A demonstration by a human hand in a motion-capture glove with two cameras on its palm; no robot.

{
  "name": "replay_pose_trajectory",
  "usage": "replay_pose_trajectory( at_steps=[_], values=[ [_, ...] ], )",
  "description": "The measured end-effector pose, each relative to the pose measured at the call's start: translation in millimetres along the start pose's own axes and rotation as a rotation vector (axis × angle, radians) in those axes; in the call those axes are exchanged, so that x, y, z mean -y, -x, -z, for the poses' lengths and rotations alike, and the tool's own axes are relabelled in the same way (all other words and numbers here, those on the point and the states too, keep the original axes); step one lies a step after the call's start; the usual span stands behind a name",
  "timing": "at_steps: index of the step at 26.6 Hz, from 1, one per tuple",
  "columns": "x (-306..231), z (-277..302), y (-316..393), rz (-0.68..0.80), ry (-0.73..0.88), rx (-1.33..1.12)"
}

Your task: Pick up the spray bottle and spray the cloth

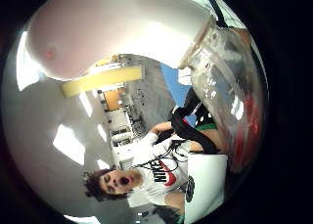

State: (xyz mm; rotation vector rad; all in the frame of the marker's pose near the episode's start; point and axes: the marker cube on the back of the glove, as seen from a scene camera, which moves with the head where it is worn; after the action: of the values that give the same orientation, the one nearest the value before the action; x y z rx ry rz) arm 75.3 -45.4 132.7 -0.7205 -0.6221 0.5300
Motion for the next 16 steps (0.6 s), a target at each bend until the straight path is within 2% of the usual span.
replay_pose_trajectory(
  at_steps=[9, 16],
  values=[
    [5, -69, 61, 0.418, -0.251, 0.3],
    [37, -143, 59, 0.511, -0.343, 0.461]
  ],
)
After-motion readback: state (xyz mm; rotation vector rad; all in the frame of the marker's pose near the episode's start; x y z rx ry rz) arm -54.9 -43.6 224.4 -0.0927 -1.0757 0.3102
